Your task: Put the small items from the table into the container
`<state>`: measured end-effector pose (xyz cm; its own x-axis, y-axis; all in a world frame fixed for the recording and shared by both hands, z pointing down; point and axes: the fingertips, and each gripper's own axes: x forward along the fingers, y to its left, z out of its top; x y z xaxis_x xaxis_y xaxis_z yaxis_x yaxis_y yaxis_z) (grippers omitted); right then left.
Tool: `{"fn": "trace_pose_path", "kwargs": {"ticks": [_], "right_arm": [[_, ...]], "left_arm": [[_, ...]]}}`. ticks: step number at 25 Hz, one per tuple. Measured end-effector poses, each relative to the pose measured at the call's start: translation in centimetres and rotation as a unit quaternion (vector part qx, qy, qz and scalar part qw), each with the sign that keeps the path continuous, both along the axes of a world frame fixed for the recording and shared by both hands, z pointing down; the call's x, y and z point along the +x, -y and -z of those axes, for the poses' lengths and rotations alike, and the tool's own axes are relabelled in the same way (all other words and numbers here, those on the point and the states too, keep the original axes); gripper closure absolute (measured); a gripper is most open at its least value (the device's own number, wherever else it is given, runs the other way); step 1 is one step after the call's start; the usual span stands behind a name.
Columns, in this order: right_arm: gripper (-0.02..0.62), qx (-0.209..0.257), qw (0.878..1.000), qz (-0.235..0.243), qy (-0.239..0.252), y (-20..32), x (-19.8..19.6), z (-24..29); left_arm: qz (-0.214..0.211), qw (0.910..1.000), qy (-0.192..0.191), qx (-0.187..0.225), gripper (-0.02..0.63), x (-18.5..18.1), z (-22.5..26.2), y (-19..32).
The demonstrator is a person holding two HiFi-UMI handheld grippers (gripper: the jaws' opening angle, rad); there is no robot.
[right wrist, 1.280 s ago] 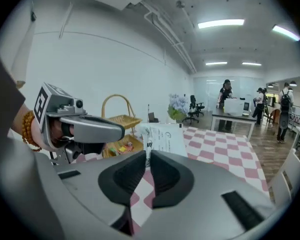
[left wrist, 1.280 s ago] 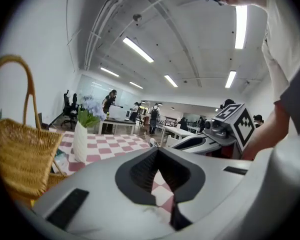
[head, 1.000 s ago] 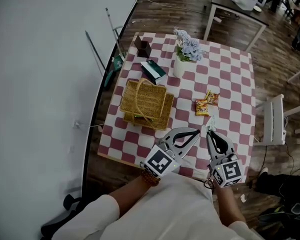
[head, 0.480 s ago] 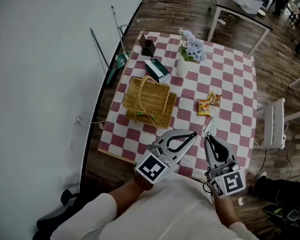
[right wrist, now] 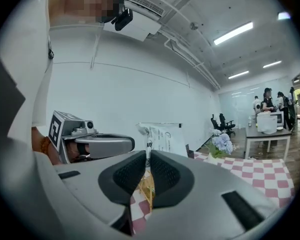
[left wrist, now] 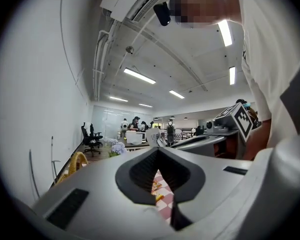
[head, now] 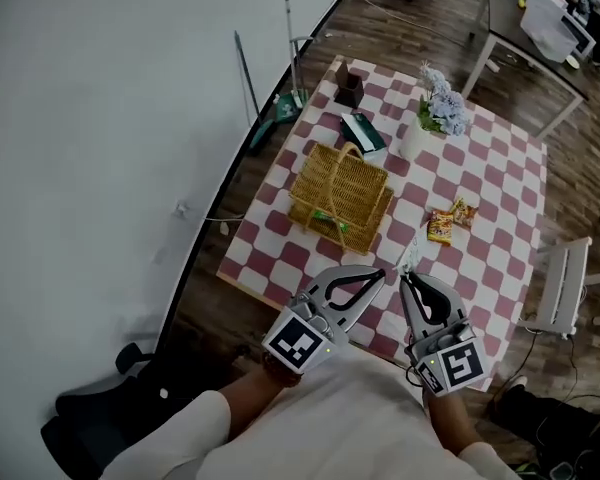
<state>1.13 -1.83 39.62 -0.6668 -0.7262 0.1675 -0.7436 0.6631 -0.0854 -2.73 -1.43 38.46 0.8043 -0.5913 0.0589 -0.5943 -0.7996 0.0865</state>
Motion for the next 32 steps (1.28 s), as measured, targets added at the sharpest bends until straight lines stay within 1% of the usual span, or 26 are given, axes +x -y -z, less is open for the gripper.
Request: {"fn": "trace_pose_path", "kwargs": {"ticks": [3, 8, 12, 16, 20, 22, 26, 32], "right_arm": [[0.545, -0.001, 1.0, 0.012, -0.002, 0.1, -1.1, -0.1], [0.545, -0.001, 0.999, 0.028, -0.019, 1.6, -2.2, -0.2], [0.545, -0.005, 0.997, 0.049, -0.056, 4.4, -3.9, -1.6], [0.545, -0.013, 0.992, 0.076, -0.1, 7.7, -6.2, -4.5], [0.545, -0.039, 0.985, 0.093, -0.14, 10.7, -8.6, -7.2], [0.545, -0.059, 0.98, 0.101, -0.162, 12.0, -9.7, -9.0], [0.545, -0.101, 0.965, 0.12, -0.209, 13.6, -11.3, -12.9], [0.548, -0.138, 0.948, 0.132, -0.255, 15.2, -11.7, -16.6]], "left_arm": [[0.014, 0.9999, -0.003, -0.004, 0.578, -1.0, 0.0, -0.1], [0.022, 0.9997, -0.003, -0.006, 0.578, -2.2, 0.2, 0.6], [0.029, 0.9995, 0.008, -0.012, 0.578, -3.3, -0.8, 2.2], [0.038, 0.9989, 0.017, -0.021, 0.578, -4.9, -2.6, 4.5], [0.036, 0.9985, 0.04, -0.007, 0.578, -6.4, -4.2, 6.8], [0.042, 0.998, 0.044, -0.015, 0.578, -7.0, -5.3, 7.9], [0.054, 0.9965, 0.056, -0.032, 0.578, -7.9, -7.9, 9.6], [0.069, 0.9933, 0.071, -0.06, 0.578, -8.7, -11.7, 11.2]]}}
